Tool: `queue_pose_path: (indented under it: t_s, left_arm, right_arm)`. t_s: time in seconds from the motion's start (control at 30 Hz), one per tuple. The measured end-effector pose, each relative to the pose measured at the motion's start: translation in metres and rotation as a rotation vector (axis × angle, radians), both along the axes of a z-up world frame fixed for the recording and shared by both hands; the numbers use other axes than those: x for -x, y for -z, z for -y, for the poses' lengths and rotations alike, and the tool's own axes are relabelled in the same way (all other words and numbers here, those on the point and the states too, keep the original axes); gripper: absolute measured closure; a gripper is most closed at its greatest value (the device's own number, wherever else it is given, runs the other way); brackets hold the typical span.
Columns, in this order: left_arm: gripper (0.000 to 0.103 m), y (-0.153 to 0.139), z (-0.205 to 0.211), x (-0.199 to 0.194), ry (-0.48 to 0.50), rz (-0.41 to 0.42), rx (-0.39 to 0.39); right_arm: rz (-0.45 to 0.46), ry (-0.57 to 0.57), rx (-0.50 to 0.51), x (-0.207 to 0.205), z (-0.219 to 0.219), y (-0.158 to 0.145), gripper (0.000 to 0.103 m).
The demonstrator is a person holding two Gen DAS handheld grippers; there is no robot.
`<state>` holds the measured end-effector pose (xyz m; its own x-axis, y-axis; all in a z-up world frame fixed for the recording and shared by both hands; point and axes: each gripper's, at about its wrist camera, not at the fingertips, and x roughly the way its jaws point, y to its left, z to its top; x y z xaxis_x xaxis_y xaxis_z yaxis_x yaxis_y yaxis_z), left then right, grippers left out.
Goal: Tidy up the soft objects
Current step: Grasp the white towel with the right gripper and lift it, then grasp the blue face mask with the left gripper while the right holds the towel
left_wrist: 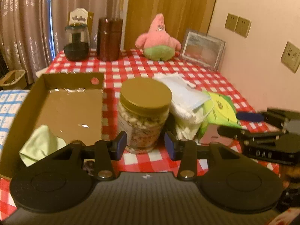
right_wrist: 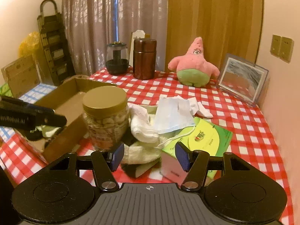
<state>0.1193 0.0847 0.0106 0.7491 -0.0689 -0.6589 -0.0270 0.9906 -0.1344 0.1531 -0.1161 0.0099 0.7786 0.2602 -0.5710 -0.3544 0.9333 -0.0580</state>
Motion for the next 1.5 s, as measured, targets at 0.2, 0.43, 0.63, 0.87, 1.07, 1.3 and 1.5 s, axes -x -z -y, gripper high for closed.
queue_pose_path:
  t_s: [0.2,0.43,0.63,0.87,1.07,1.3,1.5]
  left_arm:
    - [0.063,0.024,0.007,-0.011,0.006,-0.039,0.003]
    - [0.058,0.041,0.006,-0.025,0.019,-0.061,0.019]
    - [0.057,0.051,0.001,-0.033,0.007,-0.068,0.019]
    - [0.052,0.055,-0.002,-0.039,-0.004,-0.068,0.033]
    - [0.050,0.055,0.000,-0.037,0.003,-0.064,0.042]
    - [0.050,0.051,0.012,-0.035,0.047,-0.047,0.036]
    - [0.050,0.045,0.034,-0.035,0.111,-0.022,0.010]
  right_arm:
    - [-0.010,-0.075,0.060,-0.029,-0.009,0.012,0.043]
    - [-0.007,-0.158,0.139,-0.058,-0.026,0.030,0.043]
    - [0.013,-0.213,0.212,-0.076,-0.041,0.042,0.043]
    - [0.020,-0.253,0.318,-0.086,-0.053,0.062,0.064]
    - [0.042,-0.225,0.299,-0.085,-0.048,0.056,0.092]
    - [0.097,-0.110,0.099,-0.068,-0.012,0.015,0.093]
    - [0.122,0.029,-0.041,-0.047,0.026,-0.009,0.093]
